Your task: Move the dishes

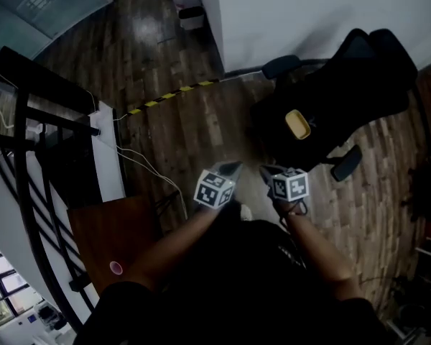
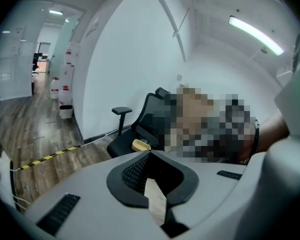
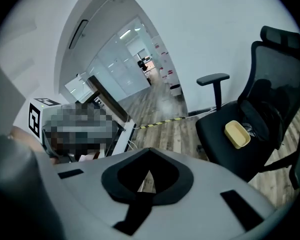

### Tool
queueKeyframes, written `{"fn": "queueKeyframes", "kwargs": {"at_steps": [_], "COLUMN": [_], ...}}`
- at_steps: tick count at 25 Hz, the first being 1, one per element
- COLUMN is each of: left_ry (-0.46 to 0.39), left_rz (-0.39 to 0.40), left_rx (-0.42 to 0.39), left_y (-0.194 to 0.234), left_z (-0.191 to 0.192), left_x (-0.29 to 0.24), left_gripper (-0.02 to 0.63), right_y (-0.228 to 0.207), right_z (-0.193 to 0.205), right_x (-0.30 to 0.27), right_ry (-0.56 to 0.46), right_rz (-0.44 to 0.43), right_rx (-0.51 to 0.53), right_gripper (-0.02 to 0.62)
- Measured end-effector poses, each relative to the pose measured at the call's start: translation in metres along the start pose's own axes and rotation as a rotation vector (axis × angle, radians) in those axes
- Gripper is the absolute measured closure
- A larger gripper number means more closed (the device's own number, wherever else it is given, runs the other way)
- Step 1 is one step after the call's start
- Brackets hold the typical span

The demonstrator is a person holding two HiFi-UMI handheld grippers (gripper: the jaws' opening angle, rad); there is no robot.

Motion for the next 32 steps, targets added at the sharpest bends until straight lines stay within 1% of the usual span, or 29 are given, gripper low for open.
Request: {"fn": "queueKeyframes", "kwargs": {"at_steps": [3, 5, 7, 9, 15, 18, 21, 26, 29, 32], "left_ry": [0.009, 0.015, 0.018, 0.029, 0.062, 0.076, 0.092, 0.108, 0.120, 0.135], "left_rz": [0.048, 0.083, 0.106, 0.122, 0.165, 0.164, 0.153, 0.141, 0.135, 0.126], "left_rx": [-0.058, -0.097, -0.125, -0.149, -0.212, -0.234, -0.234, -0.232, -0.248, -0.257], "left_y": [0.008, 0.011, 0.015, 0.016, 0.002, -0.005, -0.014, -0.030, -0.043, -0.057], "left_z": [-0.024, -0.040, -0.056, -0.069, -0.106, -0.123, -0.140, -0.171, -0.189, -0.205], "left_x": [-0.008, -0.013, -0.019, -0.027, -0.057, -0.074, -0.093, -0.126, -0.150, -0.174], "left_gripper": [0.617, 0.615, 0.615, 0.615, 0.615, 0.615, 0.617, 0.615, 0.615, 0.615], "right_y": [-0.010, -0.016, -0.026, -0.036, -0.073, -0.099, -0.126, -0.171, -0.203, -0.241], "right_z": [-0.008, -0.015, -0.024, -0.030, -0.035, -0.037, -0.037, -0.041, -0.043, -0.036], "right_x": [0.002, 0.006, 0.009, 0.012, 0.038, 0.046, 0.056, 0.072, 0.083, 0.099], "right_ry": [-0.033, -0.051, -0.054, -0.065, -0.124, -0.149, -0.146, -0.133, -0.145, -0.142], "right_rz": [0.008, 0.035, 0.059, 0.059, 0.093, 0.090, 0.082, 0.075, 0.054, 0.085], "right_rx": [-0.091, -0.136, -0.168, -0.194, -0.271, -0.290, -0.309, -0.277, -0.295, -0.288], "right_gripper": [0.584, 0.584, 0.584, 0.584, 0.584, 0.584, 0.584, 0.584, 0.584, 0.584]}}
Point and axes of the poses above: the fingertips, and each gripper's own axes: x backward along the fingers, y to its left, z out of its underside, the point moved 3 cm from there along x, backward along the fingers, and after that the axes turned 15 degrees about y, right-handed, at the moved point
